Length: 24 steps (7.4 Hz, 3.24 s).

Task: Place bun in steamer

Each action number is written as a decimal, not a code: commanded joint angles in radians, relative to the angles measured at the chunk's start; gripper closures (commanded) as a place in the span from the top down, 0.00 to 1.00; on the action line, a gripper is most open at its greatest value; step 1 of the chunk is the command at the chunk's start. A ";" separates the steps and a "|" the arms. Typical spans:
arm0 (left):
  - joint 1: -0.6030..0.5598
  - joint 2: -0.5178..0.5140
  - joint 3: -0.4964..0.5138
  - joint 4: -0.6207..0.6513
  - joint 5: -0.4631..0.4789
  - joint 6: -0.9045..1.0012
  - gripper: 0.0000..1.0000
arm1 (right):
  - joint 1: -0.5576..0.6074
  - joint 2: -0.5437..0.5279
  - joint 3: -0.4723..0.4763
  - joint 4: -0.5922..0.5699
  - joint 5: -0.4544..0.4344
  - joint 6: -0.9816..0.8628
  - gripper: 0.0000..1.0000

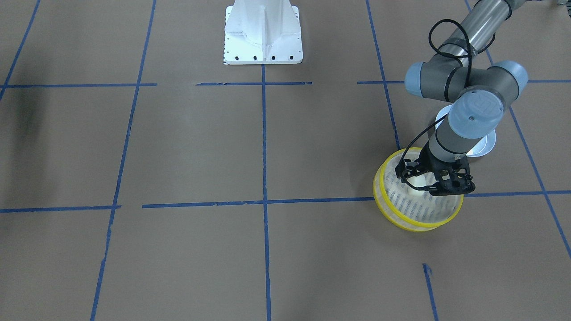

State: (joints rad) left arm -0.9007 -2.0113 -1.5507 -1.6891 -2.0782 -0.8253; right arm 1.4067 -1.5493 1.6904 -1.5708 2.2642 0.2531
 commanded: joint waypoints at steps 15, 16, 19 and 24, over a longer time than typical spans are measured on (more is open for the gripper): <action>-0.682 0.500 -0.114 0.077 -0.175 0.910 1.00 | 0.000 0.000 0.000 0.000 0.000 0.000 1.00; -0.682 0.500 -0.112 0.077 -0.175 0.908 1.00 | -0.002 0.000 0.000 0.000 0.000 0.000 1.00; -0.679 0.497 -0.109 0.080 -0.257 0.899 1.00 | 0.000 0.000 0.000 0.000 0.000 0.000 1.00; -0.679 0.497 -0.115 0.083 -0.284 0.899 1.00 | 0.000 0.000 0.000 0.000 0.000 0.000 1.00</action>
State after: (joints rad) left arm -1.5800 -1.5140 -1.6645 -1.6063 -2.3615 0.0736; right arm 1.4066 -1.5493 1.6905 -1.5708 2.2641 0.2531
